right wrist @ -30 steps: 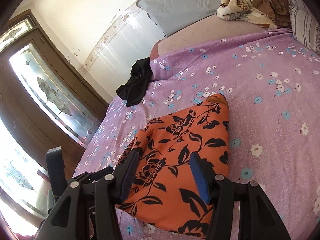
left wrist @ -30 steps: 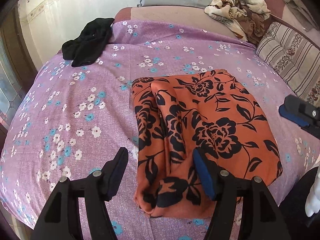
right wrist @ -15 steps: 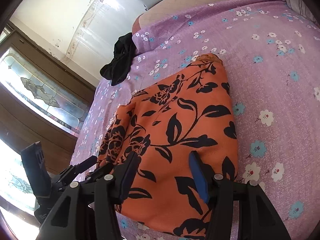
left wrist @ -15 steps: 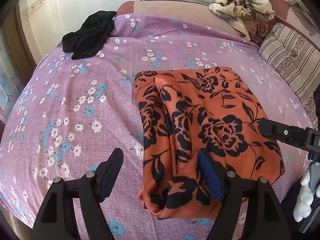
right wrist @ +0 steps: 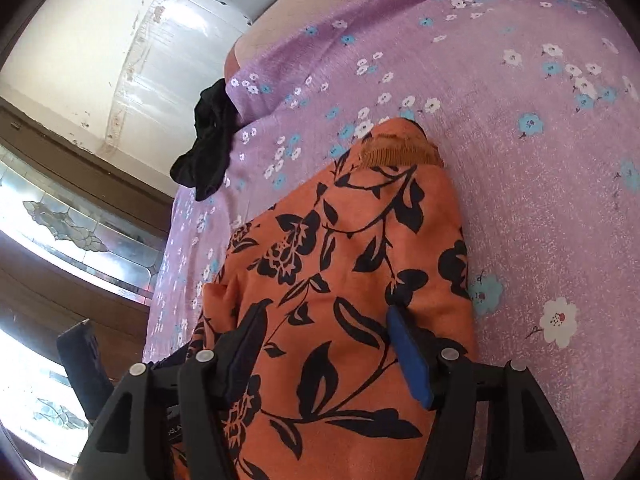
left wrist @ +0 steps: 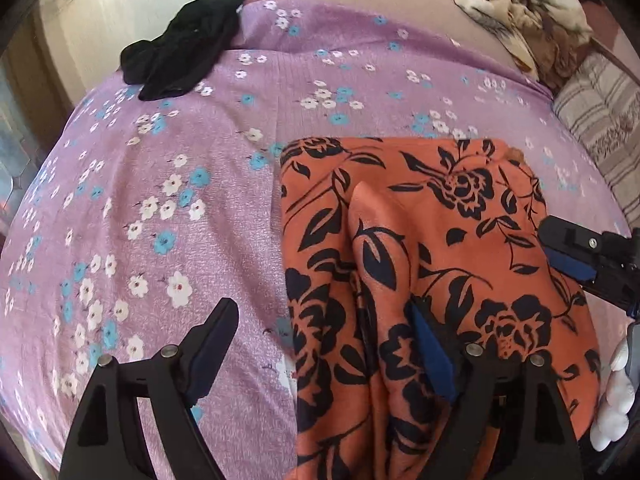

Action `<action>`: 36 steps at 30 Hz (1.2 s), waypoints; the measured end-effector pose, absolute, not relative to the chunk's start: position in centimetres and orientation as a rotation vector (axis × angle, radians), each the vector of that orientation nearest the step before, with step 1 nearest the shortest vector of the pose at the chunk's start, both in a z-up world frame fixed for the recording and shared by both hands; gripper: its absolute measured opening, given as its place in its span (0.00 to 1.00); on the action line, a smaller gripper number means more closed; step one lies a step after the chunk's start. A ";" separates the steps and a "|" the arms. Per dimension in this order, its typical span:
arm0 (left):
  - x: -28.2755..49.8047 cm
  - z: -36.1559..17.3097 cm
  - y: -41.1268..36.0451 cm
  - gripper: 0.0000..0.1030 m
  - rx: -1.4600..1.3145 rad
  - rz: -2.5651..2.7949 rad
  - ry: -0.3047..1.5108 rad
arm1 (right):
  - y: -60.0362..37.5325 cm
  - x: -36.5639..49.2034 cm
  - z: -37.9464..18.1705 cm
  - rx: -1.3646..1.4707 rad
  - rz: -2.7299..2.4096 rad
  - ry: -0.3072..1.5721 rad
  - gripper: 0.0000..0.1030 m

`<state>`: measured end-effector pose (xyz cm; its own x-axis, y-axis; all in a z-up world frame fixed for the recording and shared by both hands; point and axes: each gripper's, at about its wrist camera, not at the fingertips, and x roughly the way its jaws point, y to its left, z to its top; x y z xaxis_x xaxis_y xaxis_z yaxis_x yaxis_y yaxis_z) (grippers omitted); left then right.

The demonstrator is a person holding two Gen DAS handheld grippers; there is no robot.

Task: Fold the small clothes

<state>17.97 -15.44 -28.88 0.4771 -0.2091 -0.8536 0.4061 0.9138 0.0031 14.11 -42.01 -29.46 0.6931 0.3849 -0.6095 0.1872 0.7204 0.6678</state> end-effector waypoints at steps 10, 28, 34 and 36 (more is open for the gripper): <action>12.1 -19.6 -11.8 0.84 0.193 -0.252 0.761 | -38.5 5.7 -20.2 0.506 0.069 0.538 0.65; 2.7 -7.1 -7.7 0.98 0.198 -0.085 0.463 | -33.4 -5.2 -10.1 0.276 -0.022 0.403 0.76; 0.4 -5.2 -7.1 0.98 0.178 -0.082 0.418 | -32.3 -7.2 -8.4 0.209 -0.029 0.388 0.76; -0.2 -4.6 -6.8 0.98 0.158 -0.096 0.410 | -32.2 -7.7 -8.1 0.197 -0.033 0.383 0.76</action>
